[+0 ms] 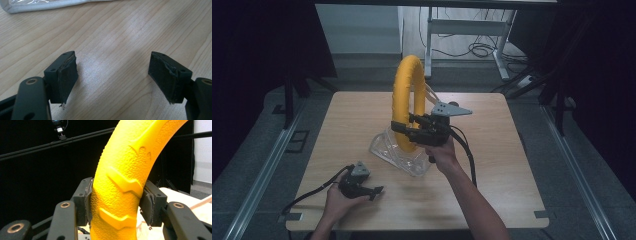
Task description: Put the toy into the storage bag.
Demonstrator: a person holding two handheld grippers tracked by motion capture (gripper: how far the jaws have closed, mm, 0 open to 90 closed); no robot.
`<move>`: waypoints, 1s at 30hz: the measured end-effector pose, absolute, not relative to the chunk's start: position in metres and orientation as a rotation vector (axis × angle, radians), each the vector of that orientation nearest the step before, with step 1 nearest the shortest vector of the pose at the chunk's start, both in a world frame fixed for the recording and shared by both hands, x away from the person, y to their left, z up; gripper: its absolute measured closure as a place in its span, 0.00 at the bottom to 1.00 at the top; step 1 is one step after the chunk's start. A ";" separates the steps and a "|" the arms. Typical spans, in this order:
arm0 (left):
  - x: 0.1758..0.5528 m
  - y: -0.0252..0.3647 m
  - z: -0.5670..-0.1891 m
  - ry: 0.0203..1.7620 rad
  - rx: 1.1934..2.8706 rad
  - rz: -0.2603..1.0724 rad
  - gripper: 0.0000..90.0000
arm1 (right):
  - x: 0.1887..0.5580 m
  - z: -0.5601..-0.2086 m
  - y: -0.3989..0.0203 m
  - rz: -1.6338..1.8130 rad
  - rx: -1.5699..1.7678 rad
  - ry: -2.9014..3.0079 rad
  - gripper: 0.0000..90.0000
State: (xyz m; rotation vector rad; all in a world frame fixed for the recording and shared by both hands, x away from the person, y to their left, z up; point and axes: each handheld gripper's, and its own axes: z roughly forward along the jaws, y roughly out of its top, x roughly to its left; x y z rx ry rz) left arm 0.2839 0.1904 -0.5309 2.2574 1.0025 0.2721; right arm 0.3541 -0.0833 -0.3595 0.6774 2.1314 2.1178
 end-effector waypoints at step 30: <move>0.284 0.189 -0.532 1.000 2.266 0.272 0.26 | 0.362 -0.396 -0.084 2.105 0.771 2.199 0.53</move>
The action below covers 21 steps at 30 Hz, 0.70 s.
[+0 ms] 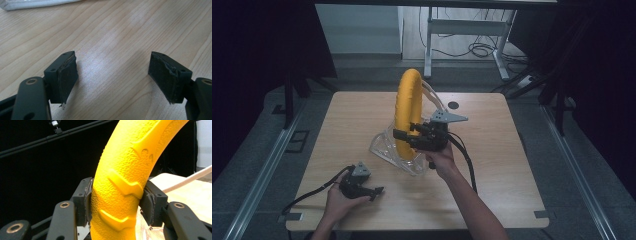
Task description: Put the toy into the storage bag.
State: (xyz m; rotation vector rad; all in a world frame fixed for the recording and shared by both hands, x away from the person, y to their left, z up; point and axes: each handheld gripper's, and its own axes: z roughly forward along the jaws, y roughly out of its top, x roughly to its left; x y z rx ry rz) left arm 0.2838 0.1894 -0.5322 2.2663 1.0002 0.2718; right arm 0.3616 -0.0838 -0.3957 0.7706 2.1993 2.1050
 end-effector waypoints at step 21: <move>0.284 0.189 -0.533 1.002 2.271 0.266 0.25 | 0.364 -0.400 -0.089 1.975 0.782 2.220 0.37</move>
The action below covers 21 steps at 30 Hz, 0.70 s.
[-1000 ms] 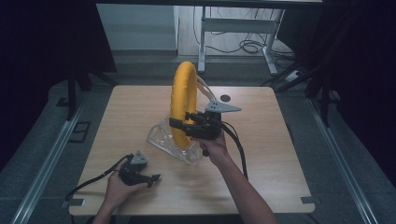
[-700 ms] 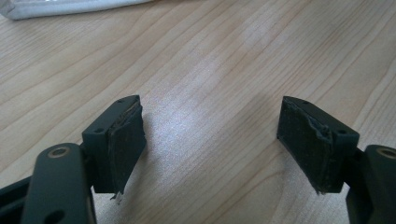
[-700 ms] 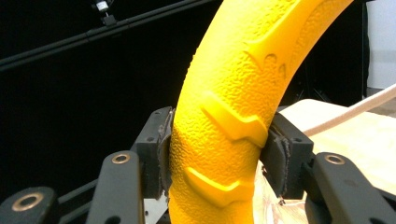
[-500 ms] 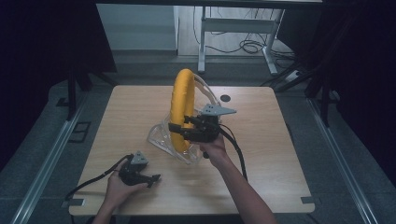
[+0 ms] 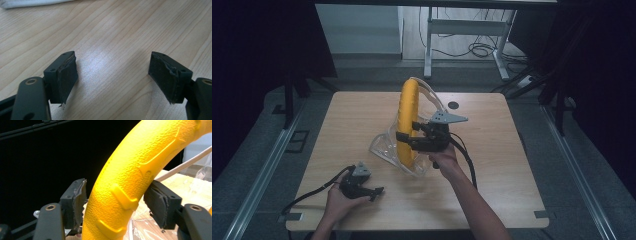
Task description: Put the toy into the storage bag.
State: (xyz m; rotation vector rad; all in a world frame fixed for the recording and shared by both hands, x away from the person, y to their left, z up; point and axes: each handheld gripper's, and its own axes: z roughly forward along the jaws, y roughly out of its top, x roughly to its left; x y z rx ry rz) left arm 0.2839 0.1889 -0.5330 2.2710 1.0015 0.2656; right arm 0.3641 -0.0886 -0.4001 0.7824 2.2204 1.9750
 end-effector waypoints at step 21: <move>0.284 0.189 -0.533 1.000 2.269 0.267 0.25 | 0.362 -0.397 -0.119 1.962 0.822 2.185 0.33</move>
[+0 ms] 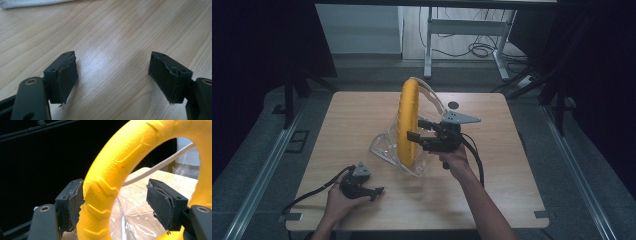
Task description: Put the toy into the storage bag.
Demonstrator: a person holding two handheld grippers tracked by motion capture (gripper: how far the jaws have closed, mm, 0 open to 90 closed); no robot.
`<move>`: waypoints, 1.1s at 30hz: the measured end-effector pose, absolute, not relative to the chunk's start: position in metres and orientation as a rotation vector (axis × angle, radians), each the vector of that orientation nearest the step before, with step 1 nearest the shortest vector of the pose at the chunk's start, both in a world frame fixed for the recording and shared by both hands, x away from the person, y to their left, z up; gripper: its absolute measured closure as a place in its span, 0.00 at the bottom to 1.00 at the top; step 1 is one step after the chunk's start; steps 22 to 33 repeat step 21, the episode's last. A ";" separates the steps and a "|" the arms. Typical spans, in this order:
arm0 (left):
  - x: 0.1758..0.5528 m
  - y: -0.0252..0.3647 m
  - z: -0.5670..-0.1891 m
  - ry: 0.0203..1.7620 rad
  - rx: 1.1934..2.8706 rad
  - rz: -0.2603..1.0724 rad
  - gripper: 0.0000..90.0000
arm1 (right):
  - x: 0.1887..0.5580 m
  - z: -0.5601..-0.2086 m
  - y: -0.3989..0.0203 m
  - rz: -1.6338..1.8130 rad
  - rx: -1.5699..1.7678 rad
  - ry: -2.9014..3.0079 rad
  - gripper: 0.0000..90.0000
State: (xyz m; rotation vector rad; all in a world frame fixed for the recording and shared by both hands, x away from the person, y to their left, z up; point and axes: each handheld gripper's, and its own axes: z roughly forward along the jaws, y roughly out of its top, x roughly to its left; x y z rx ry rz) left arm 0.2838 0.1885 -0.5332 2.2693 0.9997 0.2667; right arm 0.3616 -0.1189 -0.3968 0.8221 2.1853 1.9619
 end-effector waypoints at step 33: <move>0.284 0.189 -0.532 1.001 2.264 0.273 0.25 | 0.364 -0.399 -0.132 1.959 0.865 2.159 0.33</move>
